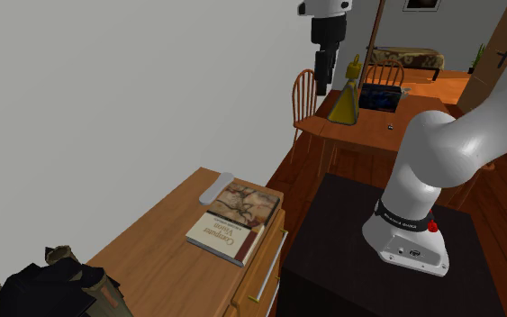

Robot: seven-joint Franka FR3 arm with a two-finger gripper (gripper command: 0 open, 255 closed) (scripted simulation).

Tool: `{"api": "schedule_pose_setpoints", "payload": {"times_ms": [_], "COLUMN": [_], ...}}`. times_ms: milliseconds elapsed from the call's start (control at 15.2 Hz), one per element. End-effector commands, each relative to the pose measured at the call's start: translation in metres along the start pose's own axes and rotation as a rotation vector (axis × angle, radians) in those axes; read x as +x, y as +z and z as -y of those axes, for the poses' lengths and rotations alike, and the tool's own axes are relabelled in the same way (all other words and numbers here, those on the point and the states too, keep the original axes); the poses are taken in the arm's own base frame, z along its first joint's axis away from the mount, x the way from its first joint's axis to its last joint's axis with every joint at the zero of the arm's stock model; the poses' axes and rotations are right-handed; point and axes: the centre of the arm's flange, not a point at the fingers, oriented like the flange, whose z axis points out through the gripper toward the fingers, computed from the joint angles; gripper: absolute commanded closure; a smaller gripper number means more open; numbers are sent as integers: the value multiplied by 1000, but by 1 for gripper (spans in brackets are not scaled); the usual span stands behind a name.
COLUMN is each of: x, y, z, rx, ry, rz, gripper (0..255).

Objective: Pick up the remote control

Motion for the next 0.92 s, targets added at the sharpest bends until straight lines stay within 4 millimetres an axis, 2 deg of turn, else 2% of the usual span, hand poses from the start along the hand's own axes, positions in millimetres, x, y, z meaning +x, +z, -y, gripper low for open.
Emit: {"api": "schedule_pose_setpoints", "payload": {"times_ms": [0,462,858], "x": [0,52,103], "y": [0,64,118], "z": [0,-36,-58], "rx": [0,-5,-9], "ry": [0,-227,-422], "rz": [0,-22,-41], "gripper": [0,0,0]}}
